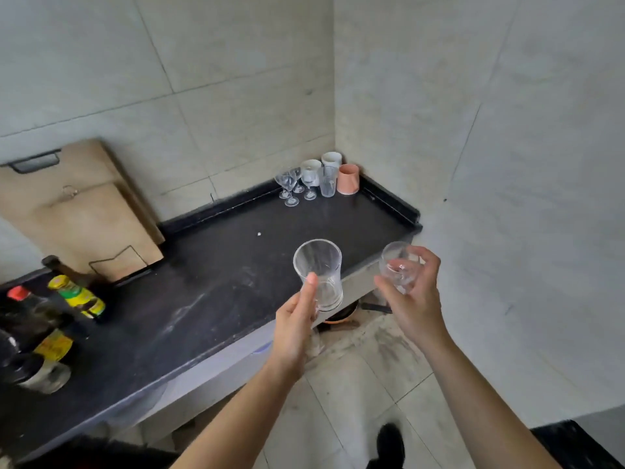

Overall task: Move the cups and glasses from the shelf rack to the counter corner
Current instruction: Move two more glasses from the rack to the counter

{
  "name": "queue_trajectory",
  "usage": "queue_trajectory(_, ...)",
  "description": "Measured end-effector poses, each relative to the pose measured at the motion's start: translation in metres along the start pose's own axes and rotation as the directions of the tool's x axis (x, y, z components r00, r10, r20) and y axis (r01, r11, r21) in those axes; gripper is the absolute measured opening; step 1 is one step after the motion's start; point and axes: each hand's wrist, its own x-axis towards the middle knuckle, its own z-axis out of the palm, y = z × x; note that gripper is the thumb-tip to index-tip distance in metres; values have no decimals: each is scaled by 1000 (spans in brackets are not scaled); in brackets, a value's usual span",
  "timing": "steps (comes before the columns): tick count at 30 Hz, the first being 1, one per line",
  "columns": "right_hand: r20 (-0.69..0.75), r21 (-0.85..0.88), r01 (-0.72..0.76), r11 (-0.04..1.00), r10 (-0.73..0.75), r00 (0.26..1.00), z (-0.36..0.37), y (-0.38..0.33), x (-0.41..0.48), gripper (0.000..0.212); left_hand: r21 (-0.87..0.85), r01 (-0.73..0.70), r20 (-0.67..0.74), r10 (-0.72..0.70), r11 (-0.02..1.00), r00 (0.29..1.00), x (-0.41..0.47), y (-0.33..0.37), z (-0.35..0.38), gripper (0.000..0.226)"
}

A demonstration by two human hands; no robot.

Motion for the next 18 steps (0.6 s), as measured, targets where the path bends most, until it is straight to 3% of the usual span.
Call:
queue_trajectory(7,42,15,-58,998,57,997,-12,42,153,63,12,208,-202,-201,978,959,129,11,68,90)
queue_trajectory(14,157,-46,-40,998,47,987,10,52,288,68,-54,253,-319,-256,966,912,232,29,94,63)
queue_trajectory(18,212,-97,-81,992,100,972,37,68,341,68,37,267,-334,-240,963,912,292,41,91,40)
